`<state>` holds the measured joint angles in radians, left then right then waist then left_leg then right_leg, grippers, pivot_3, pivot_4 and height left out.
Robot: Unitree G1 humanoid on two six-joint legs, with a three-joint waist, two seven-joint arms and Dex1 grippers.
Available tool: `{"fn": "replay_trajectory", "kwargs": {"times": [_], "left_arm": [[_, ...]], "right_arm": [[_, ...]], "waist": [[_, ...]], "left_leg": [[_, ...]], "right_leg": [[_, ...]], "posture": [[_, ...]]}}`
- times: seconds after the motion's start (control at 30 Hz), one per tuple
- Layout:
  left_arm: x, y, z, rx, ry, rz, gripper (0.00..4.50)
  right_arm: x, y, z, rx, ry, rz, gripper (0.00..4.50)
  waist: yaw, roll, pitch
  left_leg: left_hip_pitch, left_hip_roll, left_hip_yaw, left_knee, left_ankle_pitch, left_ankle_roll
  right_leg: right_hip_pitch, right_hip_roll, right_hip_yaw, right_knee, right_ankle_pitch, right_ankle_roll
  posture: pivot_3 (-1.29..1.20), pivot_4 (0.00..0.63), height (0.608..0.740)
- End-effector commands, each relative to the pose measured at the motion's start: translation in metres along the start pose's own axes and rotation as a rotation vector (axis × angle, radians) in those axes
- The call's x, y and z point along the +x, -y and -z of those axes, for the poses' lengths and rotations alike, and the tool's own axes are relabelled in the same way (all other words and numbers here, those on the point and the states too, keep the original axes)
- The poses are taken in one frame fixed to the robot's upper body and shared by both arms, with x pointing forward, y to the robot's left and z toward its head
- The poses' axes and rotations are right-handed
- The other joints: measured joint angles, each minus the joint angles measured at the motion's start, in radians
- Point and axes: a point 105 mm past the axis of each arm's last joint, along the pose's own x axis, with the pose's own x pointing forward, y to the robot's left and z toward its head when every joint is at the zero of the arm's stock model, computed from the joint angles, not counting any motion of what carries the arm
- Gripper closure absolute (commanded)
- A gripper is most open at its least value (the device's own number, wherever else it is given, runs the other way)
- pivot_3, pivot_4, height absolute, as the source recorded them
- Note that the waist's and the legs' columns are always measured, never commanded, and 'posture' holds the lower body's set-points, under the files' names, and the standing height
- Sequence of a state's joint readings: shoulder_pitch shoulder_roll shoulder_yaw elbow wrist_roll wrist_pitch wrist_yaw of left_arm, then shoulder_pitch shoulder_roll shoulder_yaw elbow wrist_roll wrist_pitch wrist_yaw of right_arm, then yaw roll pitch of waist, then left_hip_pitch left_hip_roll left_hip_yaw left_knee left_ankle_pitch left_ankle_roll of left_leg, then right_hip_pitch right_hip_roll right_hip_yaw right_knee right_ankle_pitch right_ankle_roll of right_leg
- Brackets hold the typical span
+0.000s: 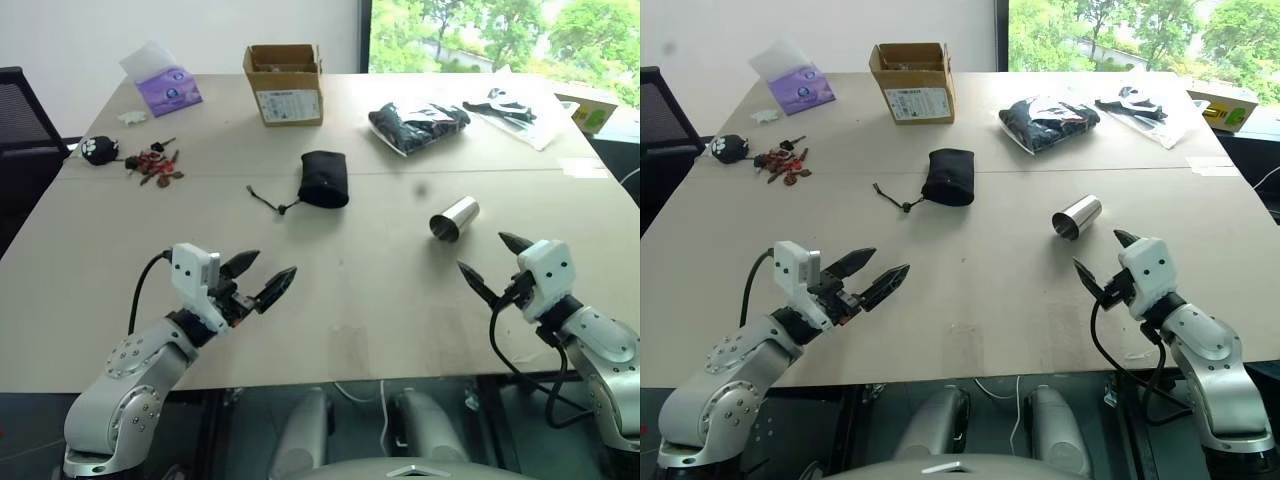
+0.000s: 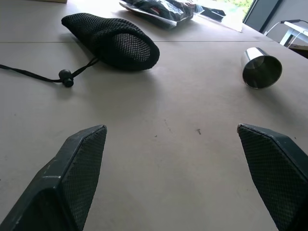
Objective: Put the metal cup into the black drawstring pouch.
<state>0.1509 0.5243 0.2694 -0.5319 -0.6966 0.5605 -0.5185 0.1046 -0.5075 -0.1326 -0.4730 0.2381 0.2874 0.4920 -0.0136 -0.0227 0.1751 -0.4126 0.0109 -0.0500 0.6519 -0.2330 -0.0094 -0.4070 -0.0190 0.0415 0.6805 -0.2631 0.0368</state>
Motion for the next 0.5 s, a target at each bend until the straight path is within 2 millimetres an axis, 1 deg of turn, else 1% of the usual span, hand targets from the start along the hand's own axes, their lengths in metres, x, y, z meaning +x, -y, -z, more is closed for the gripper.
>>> {"fn": "replay_trajectory", "kwargs": {"times": [0.03, 0.13, 0.3, 0.4, 0.5], "left_arm": [[0.002, 0.002, -0.016, 0.033, 0.048, 0.016, 0.0], [0.009, -0.003, -0.026, 0.035, 0.077, 0.018, 0.0], [0.015, -0.011, -0.035, 0.021, 0.11, -0.023, 0.0], [0.02, -0.017, -0.042, 0.03, 0.126, -0.063, 0.0], [0.023, -0.024, -0.042, 0.087, 0.084, -0.121, 0.0]], "right_arm": [[0.001, 0.0, -0.013, -0.02, 0.053, 0.01, 0.08], [0.006, -0.002, -0.023, -0.002, 0.106, 0.018, 0.08], [0.013, -0.008, -0.04, 0.008, 0.181, -0.021, 0.08], [0.016, -0.014, -0.06, 0.007, 0.255, -0.072, 0.08], [0.017, -0.024, -0.071, -0.003, 0.287, -0.142, 0.08]], "waist": [[0.0, 0.0, 0.0], [0.002, 0.0, 0.0], [-0.002, 0.0, 0.0], [-0.001, 0.0, 0.0], [0.0, 0.0, 0.0]], "left_leg": [[0.0, 0.0, 0.0, 0.0, 0.0, 0.0], [0.0, 0.0, -0.001, 0.0, 0.0, 0.0], [0.001, 0.0, 0.0, 0.001, 0.0, 0.0], [0.001, 0.0, 0.0, 0.001, 0.0, 0.0], [0.001, 0.0, -0.001, 0.001, 0.0, 0.0]], "right_leg": [[0.0, 0.0, 0.0, 0.0, 0.0, 0.0], [0.0, 0.0, -0.001, 0.0, 0.0, 0.0], [0.001, 0.001, 0.001, 0.001, 0.0, 0.0], [0.001, 0.001, 0.0, 0.0, 0.0, 0.0], [0.001, 0.001, -0.001, 0.001, 0.0, 0.0]], "posture": [[0.0, 0.15, 0.74], [0.0, 0.15, 0.74], [0.0, 0.15, 0.74], [0.0, 0.15, 0.74], [0.0, 0.15, 0.74]]}}
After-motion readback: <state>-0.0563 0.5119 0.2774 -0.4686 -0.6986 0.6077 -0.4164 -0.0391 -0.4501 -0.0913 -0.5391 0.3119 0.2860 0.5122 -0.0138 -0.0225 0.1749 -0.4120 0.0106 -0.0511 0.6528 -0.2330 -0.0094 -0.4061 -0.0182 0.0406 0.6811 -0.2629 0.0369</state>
